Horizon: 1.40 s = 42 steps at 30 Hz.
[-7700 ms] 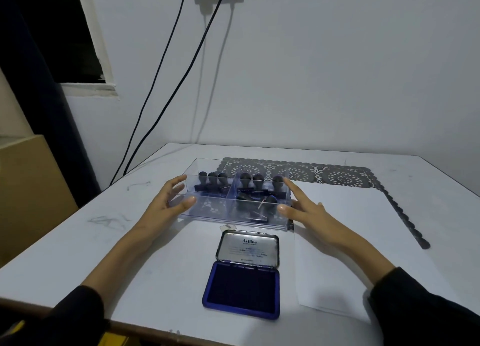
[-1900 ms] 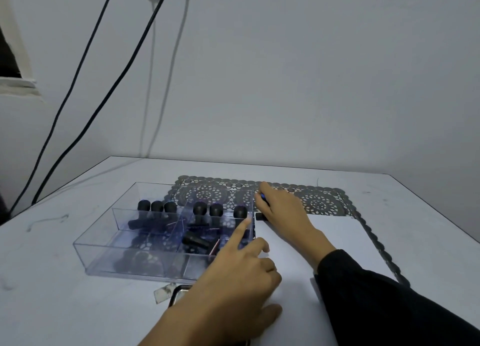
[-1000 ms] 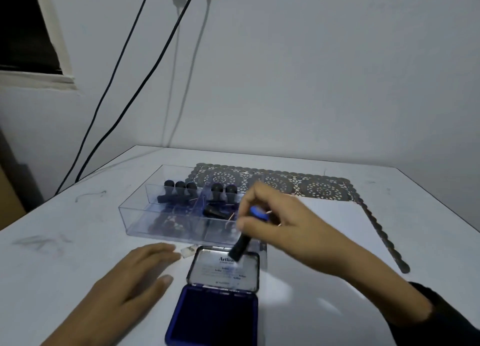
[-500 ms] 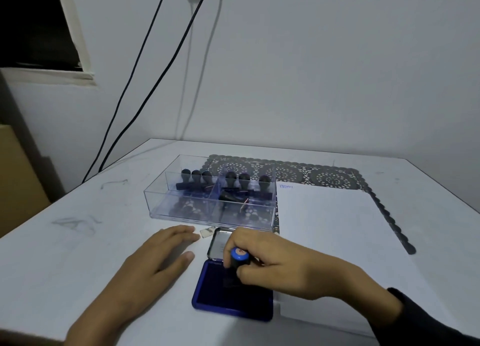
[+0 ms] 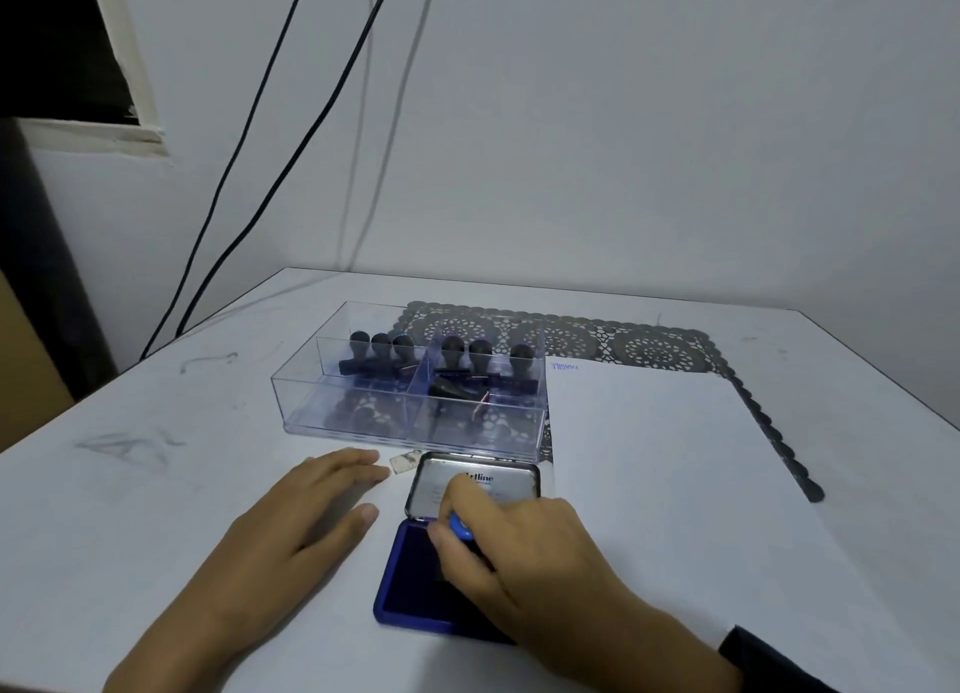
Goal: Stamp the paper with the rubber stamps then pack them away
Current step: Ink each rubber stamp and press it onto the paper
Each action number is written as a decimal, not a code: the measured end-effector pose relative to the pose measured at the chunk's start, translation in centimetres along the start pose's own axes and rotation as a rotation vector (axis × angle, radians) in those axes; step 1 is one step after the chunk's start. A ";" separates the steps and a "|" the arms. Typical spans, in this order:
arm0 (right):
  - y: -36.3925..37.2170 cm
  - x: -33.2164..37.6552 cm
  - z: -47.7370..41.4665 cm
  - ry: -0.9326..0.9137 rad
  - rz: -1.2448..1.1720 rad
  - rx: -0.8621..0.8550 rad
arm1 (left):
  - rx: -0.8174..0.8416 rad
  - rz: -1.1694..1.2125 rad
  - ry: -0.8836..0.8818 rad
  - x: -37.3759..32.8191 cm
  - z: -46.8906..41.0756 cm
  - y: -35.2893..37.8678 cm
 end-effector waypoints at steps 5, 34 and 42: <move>0.4 0.0 0.1 -0.006 0.047 -0.032 | 0.019 -0.017 -0.009 0.1 0.0 0.0; -3.6 -21.6 -8.9 0.500 -0.182 -0.220 | 0.097 -0.741 0.820 -14.8 -10.5 3.8; -3.0 -22.1 -9.3 0.424 -0.093 -0.154 | 0.048 -0.670 0.852 -13.8 -10.5 4.8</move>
Point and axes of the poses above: each hand's wrist, its own z-axis away from the middle knuckle, its own y-axis out of the palm, x = y × z, the point moved 1 cm from there along -z, towards the middle knuckle, and after that the axes turned 12 degrees about -z, right-handed, at the moved point
